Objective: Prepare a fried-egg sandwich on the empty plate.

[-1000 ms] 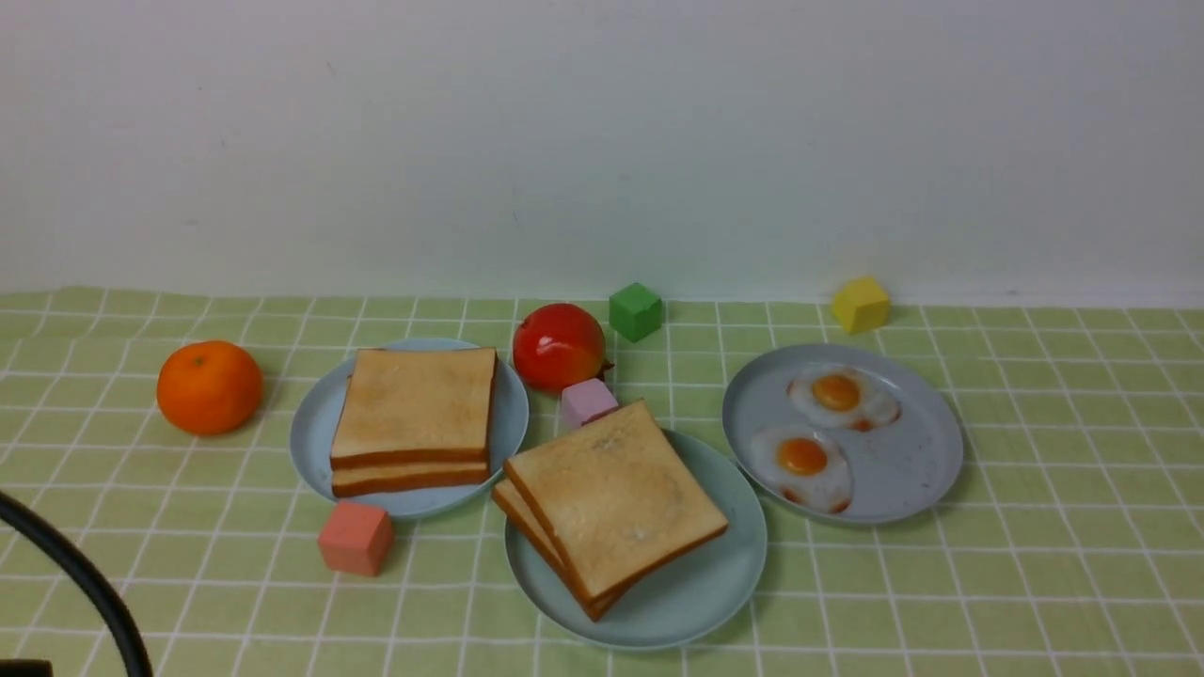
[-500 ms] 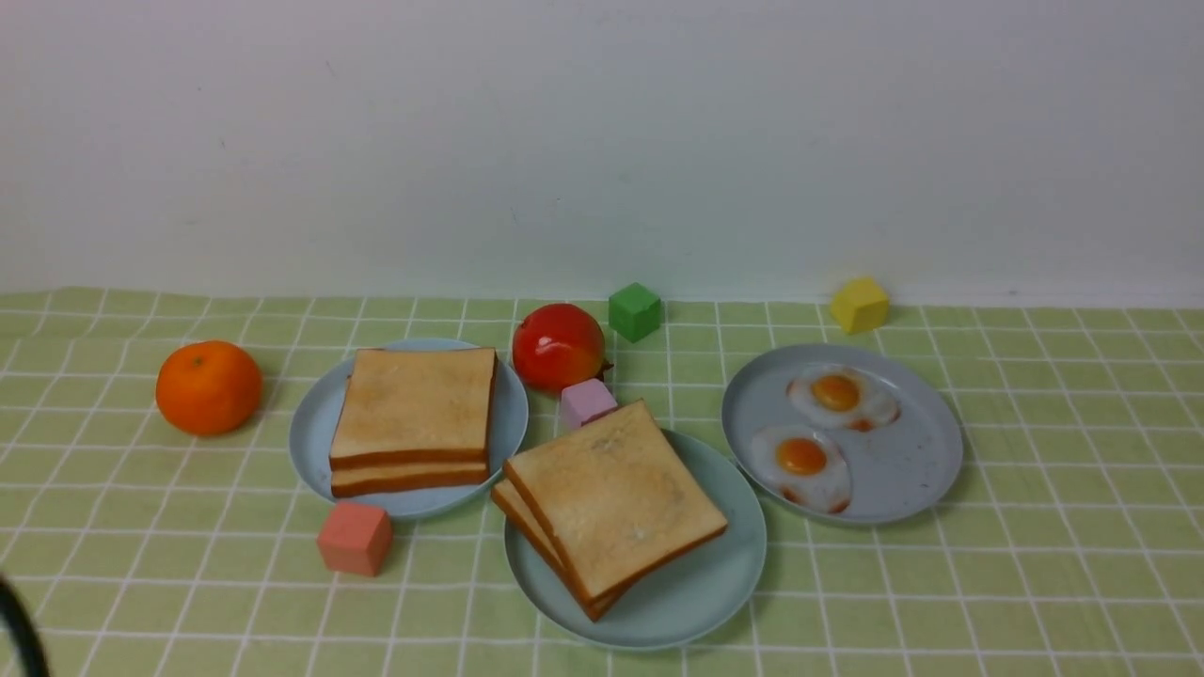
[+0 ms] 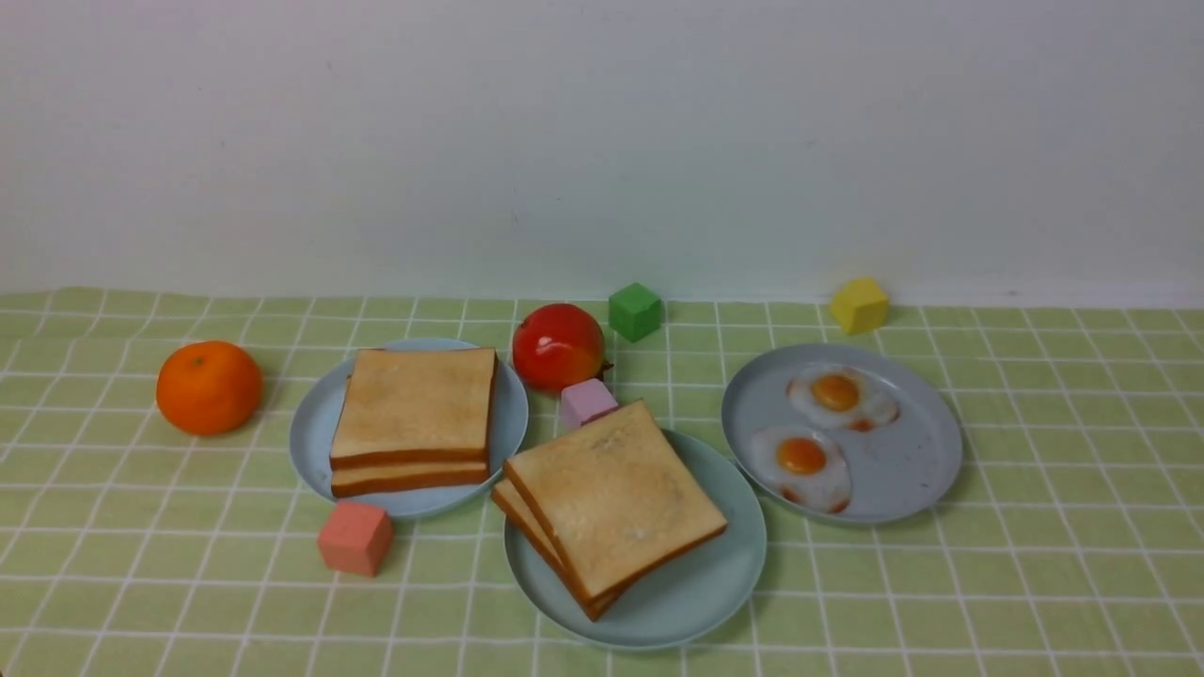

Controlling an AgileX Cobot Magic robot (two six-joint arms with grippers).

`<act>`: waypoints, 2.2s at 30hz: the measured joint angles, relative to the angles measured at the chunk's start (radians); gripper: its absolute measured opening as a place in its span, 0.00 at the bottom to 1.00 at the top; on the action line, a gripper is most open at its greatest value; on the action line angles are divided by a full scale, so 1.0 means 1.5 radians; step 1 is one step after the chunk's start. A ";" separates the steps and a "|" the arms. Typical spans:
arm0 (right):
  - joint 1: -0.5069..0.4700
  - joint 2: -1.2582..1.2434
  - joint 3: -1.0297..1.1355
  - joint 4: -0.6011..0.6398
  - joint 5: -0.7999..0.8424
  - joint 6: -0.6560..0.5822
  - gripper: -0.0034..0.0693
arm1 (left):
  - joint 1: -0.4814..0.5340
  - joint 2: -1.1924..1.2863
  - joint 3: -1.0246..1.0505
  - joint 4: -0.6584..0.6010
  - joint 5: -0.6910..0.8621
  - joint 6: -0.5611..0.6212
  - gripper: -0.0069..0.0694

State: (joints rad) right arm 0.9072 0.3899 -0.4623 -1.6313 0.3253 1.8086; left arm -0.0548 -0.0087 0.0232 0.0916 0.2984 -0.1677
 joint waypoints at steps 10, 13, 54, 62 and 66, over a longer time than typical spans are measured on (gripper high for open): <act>0.000 0.000 0.000 -0.004 -0.013 0.000 0.24 | 0.000 -0.001 0.004 -0.018 0.064 -0.064 0.08; 0.000 0.000 0.000 -0.004 -0.013 0.000 0.25 | 0.000 -0.001 0.004 -0.020 0.064 -0.070 0.08; -0.098 0.010 -0.018 0.725 0.085 -0.792 0.33 | 0.000 -0.001 0.005 -0.020 0.063 -0.075 0.11; -0.272 -0.073 0.045 0.788 -0.010 -0.845 0.35 | 0.000 -0.001 0.005 -0.020 0.063 -0.075 0.12; -0.348 -0.138 0.114 0.840 -0.011 -0.880 0.35 | 0.000 -0.001 0.005 -0.020 0.063 -0.075 0.13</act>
State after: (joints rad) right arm 0.3855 0.1833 -0.2908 -0.3709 0.3083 0.4884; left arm -0.0548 -0.0109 0.0301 0.0613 0.3932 -0.2809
